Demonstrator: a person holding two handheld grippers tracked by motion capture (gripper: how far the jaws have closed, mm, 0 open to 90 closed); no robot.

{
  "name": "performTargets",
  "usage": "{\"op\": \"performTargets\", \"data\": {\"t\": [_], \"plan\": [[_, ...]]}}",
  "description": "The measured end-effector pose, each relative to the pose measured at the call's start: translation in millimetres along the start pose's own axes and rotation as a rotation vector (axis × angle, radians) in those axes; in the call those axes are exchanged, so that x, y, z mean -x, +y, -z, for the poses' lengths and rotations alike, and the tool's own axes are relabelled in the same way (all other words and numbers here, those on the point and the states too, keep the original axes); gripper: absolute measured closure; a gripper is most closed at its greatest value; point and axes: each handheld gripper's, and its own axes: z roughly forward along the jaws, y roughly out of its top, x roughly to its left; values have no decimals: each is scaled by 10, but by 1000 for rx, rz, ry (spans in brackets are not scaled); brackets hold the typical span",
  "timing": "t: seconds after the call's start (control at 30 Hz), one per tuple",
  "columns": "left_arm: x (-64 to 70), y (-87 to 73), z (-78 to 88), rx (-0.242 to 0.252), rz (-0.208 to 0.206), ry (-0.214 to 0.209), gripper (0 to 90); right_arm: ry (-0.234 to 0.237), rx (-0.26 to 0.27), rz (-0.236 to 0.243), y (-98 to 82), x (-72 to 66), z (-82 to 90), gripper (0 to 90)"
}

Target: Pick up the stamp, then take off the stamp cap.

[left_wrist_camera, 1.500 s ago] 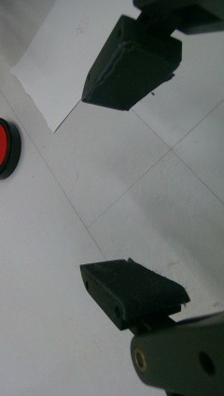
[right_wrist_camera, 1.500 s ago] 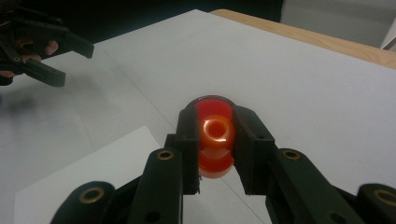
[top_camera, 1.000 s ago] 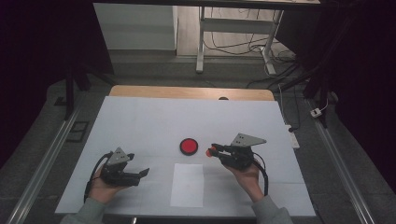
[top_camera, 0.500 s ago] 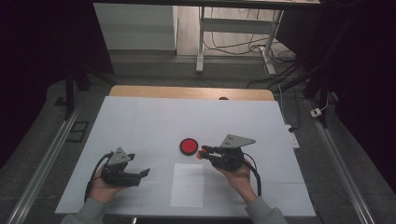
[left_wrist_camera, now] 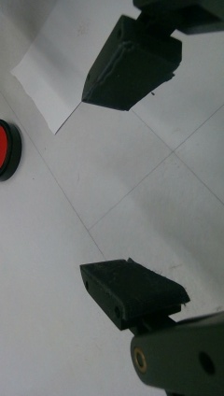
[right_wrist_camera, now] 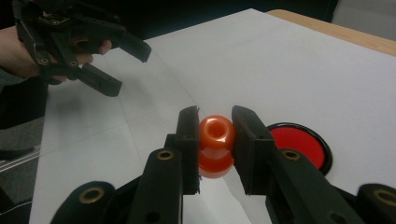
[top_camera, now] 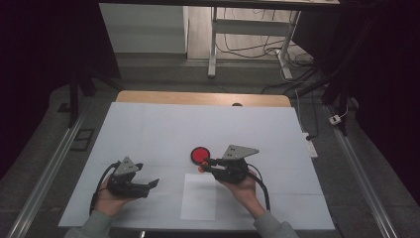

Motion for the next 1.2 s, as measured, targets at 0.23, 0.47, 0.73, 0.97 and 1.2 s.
{"op": "performTargets", "data": {"t": [0.23,0.47,0.73,0.97,1.2], "plan": [[0,0,3,0,-1,0,171,18,-5,10,13,-54,-57,728],[-5,0,-1,0,1,1,171,20,-1,8,19,-43,-39,728],[-13,8,26,16,4,-2,171,16,5,3,27,-37,-20,728],[8,86,51,45,1,-16,171,17,8,6,32,-40,-8,728],[63,191,29,58,-18,-33,172,18,10,6,33,-37,-7,728]]}}
